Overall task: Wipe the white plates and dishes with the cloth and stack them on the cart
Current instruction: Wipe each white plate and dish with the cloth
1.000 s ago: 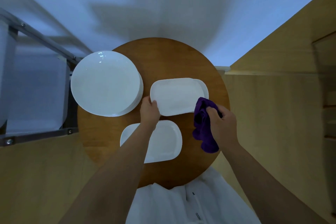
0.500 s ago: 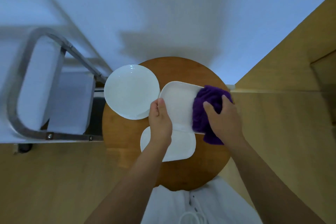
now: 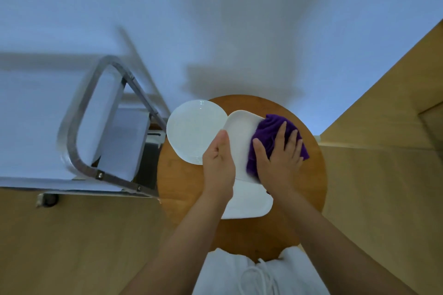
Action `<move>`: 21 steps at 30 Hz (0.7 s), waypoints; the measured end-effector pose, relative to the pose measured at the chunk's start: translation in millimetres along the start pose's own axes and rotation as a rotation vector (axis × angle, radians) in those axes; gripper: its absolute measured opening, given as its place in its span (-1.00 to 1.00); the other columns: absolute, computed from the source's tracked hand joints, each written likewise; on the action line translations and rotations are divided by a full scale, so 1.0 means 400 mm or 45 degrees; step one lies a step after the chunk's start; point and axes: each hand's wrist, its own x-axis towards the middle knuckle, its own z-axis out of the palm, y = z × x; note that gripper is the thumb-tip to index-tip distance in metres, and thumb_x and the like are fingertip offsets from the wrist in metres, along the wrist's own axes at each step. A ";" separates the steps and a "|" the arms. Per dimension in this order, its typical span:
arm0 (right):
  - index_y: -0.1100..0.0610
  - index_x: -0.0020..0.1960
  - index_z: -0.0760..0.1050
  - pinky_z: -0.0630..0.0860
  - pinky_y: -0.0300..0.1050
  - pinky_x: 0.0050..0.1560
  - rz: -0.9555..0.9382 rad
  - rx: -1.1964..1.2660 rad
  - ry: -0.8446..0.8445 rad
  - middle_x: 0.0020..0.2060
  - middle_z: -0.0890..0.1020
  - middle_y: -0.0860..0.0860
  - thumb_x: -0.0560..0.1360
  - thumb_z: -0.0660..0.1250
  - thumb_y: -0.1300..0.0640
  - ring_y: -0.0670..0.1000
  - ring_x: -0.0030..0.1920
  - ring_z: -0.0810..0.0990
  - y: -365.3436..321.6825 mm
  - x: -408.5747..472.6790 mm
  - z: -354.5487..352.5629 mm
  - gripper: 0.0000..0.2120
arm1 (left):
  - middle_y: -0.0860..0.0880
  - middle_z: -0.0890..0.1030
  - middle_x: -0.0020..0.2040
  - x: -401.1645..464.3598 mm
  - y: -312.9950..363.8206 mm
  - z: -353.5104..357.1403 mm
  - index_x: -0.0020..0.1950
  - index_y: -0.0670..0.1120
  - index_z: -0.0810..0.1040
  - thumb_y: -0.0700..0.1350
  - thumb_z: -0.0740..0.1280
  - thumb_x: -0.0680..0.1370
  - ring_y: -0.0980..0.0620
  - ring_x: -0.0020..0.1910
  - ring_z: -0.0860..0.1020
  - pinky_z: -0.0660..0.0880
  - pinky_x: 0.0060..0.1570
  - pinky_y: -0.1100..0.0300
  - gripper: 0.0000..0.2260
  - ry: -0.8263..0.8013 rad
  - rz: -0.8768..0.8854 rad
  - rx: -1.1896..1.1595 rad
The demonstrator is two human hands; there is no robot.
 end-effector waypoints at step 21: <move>0.07 0.37 0.40 -0.08 -0.02 0.46 -1.219 0.133 -0.386 0.46 0.28 -0.01 0.44 0.17 0.10 -0.06 0.48 0.02 -0.088 -0.052 -0.059 -0.51 | -0.09 0.66 0.00 0.068 0.122 -0.085 0.11 -0.02 0.55 0.23 0.14 0.59 -0.08 0.00 0.62 0.60 -0.27 0.14 -0.62 0.123 -0.226 -0.129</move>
